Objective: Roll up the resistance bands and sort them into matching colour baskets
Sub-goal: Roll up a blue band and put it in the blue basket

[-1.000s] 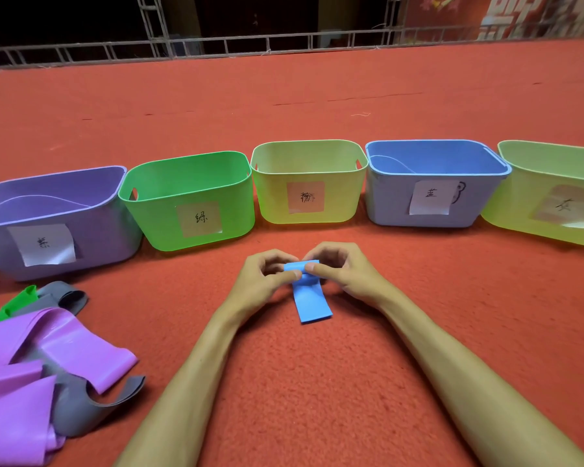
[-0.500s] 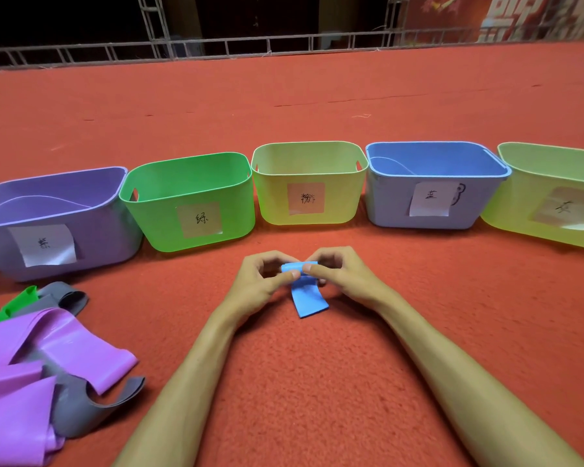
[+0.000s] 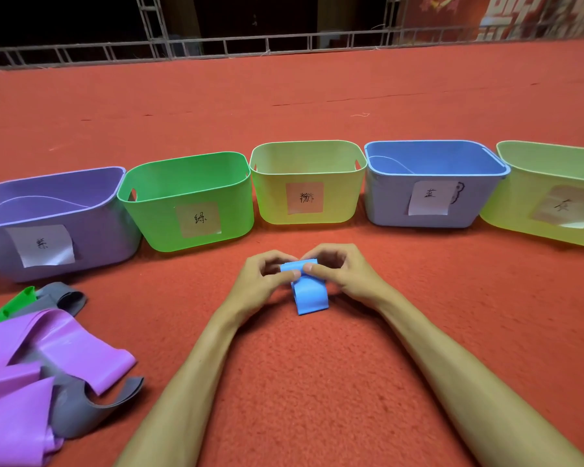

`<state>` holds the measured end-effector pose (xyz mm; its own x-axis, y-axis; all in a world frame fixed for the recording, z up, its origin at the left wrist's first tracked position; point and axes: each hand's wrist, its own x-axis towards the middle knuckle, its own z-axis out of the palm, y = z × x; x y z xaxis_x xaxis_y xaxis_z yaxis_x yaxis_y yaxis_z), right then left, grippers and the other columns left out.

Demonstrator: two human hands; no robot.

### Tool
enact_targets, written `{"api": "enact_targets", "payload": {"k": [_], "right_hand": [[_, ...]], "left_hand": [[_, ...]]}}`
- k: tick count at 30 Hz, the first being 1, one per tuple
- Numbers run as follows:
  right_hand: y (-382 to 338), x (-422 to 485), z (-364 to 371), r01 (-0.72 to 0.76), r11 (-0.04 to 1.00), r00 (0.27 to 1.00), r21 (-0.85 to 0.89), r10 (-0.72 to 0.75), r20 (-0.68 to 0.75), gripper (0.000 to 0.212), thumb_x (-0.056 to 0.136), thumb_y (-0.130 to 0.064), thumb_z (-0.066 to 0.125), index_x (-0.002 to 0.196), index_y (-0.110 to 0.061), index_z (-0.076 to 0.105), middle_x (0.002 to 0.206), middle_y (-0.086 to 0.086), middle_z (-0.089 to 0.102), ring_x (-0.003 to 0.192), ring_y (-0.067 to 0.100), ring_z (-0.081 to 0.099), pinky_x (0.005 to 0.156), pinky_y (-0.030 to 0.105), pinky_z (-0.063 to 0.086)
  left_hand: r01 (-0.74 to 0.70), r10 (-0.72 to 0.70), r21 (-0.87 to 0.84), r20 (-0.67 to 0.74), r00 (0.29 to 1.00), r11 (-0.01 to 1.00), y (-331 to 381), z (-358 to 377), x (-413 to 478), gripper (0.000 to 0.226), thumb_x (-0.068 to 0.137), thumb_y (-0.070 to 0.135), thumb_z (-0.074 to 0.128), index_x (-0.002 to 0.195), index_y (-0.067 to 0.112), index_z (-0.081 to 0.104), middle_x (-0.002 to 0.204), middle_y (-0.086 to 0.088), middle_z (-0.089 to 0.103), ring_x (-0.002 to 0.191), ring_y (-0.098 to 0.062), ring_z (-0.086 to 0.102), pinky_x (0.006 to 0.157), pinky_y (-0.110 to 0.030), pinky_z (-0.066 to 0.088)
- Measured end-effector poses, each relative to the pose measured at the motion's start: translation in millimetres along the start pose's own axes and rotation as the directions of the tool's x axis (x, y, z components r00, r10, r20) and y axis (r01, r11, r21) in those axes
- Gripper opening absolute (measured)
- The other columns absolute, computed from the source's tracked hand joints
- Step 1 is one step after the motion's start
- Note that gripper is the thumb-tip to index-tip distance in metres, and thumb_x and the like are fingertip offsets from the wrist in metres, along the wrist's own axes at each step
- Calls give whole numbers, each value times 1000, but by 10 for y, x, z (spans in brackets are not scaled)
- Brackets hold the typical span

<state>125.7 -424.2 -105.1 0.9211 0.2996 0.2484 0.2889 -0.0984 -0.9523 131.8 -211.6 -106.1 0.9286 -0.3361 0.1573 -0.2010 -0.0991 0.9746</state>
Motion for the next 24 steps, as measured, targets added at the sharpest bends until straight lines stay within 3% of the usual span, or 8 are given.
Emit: {"api": "enact_targets", "payload": {"k": [3,7,11,14,18,24], "right_hand": [[-12,2,-5,27,999,1000,-18,-27,-2,16,94,-10,72,108,-2,75,103,19,77,93,18,68,85,33,53],[-8,-5,-4,18,1000,1000,-15,-18,-7,17,94,-5,72,110,-1,74,105,19,76,94,20,68,86,37,53],[5,10,4,-20,999,1000,-34,20,-7,23,87,-12,76,109,-7,75,101,15,76,85,21,61,78,36,49],[17,20,2,-70,997,997,-43,69,-29,28,80,-16,78,106,-8,74,94,9,75,79,20,54,72,29,45],[19,22,14,-78,995,997,-66,77,-20,22,84,-20,77,103,-10,75,98,18,75,82,20,58,76,37,45],[13,18,4,-100,993,995,-66,98,-27,19,85,-22,78,100,-10,74,93,32,69,78,22,62,71,48,49]], "left_hand": [[44,-44,6,-4,999,999,18,20,9,19,89,28,68,91,12,77,82,6,73,75,-3,60,70,-17,45],[18,-18,47,-7,1000,999,-17,-3,9,13,100,12,67,92,8,76,81,12,74,75,1,63,74,-14,46],[-6,7,58,-8,1000,998,-6,-39,-10,12,93,12,74,102,5,77,98,-6,79,89,-11,69,85,-24,53],[-17,18,63,-11,1000,998,-3,-32,-21,14,90,3,76,105,3,77,101,-13,79,89,-15,69,85,-28,53],[-47,48,62,-21,999,997,25,-26,-37,20,87,-4,76,107,1,75,103,-11,78,89,-11,68,81,-21,52],[-55,58,35,-67,996,998,16,-24,-41,27,84,-6,78,110,0,76,103,-3,80,92,-6,71,83,-17,52]]}}
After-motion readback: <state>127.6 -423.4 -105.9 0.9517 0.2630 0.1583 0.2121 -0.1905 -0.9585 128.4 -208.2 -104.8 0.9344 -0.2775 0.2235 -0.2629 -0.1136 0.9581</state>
